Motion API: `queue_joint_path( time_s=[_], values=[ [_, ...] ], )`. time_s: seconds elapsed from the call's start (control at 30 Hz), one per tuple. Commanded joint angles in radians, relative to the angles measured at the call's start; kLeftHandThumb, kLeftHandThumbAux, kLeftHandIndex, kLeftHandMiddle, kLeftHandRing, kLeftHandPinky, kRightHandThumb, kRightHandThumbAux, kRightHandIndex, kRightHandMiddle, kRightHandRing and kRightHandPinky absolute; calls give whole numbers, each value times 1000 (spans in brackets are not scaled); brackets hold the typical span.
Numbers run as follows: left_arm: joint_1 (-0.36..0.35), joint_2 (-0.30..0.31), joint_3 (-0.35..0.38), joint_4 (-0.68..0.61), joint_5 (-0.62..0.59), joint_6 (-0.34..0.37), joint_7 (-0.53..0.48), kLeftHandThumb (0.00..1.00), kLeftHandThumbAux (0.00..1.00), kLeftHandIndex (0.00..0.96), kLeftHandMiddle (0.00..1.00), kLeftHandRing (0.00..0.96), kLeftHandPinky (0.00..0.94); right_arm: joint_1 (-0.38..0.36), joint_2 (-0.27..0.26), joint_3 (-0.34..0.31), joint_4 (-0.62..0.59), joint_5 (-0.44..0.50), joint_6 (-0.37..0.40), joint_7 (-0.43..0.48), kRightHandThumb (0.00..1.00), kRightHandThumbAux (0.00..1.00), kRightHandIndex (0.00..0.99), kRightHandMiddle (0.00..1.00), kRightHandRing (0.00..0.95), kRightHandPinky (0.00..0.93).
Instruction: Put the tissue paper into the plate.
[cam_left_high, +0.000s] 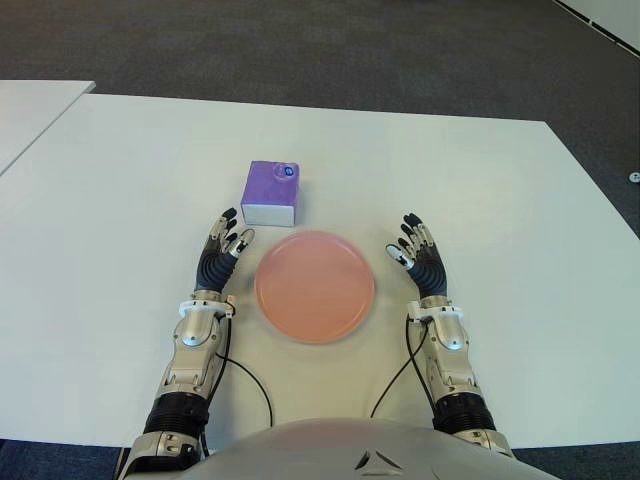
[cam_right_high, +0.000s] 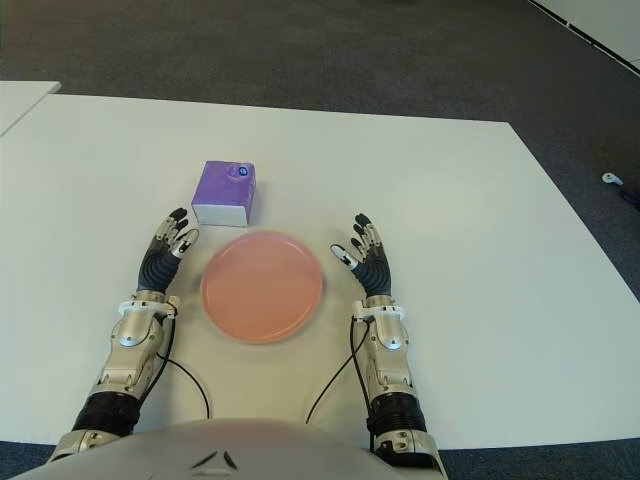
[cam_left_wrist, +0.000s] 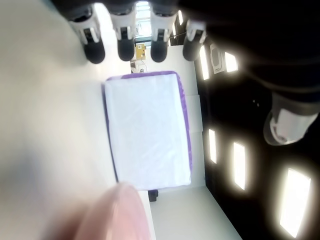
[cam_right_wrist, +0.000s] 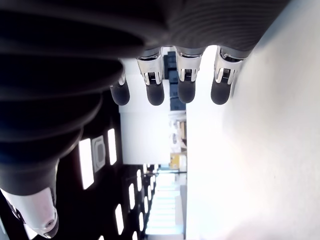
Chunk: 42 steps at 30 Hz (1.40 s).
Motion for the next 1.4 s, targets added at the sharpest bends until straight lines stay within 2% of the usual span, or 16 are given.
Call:
queue_joint_path(
  time_s=[0.03, 0.37, 0.47, 0.53, 0.63, 0.8, 0.9, 1.07, 1.2, 1.4],
  values=[
    [-1, 8, 4, 13, -6, 2, -12, 0, 430, 0, 0, 0, 0, 89, 11, 4, 86, -7, 105, -9, 0, 661, 0, 0, 0, 0],
    [-12, 31, 28, 11, 7, 5, 9, 0, 434, 0, 0, 0, 0, 85, 17, 6, 90, -12, 109, -17, 0, 664, 0, 0, 0, 0],
    [-39, 105, 84, -29, 30, 16, 33, 0, 439, 0, 0, 0, 0, 78, 17, 5, 99, -12, 110, -18, 0, 667, 0, 0, 0, 0],
    [-101, 189, 117, -44, 116, 12, 86, 1, 440, 0, 0, 0, 0, 70, 17, 5, 112, -12, 104, -16, 0, 666, 0, 0, 0, 0],
    [-161, 252, 128, -45, 199, 7, 136, 9, 437, 0, 0, 0, 0, 63, 16, 5, 126, -13, 96, -14, 0, 664, 0, 0, 0, 0],
    [-245, 375, 100, 18, 406, -19, 295, 72, 405, 0, 0, 0, 0, 47, 13, 1, 154, -10, 83, -9, 0, 664, 0, 0, 0, 0],
    [-276, 425, 79, 61, 484, -26, 376, 125, 382, 0, 0, 0, 0, 41, 12, -1, 166, -9, 82, -5, 0, 665, 0, 0, 0, 0],
    [-391, 513, 14, 147, 628, 15, 491, 182, 347, 0, 0, 0, 0, 29, 13, -6, 184, -4, 80, -1, 0, 656, 0, 0, 0, 0],
    [-473, 552, -35, 197, 699, 30, 550, 203, 314, 0, 0, 0, 0, 22, 16, -10, 198, -3, 70, -3, 0, 644, 0, 0, 0, 0],
    [-527, 581, -97, 211, 757, 58, 592, 194, 290, 0, 0, 0, 0, 11, 18, -13, 221, -4, 60, -5, 0, 657, 0, 0, 0, 0]
  ],
)
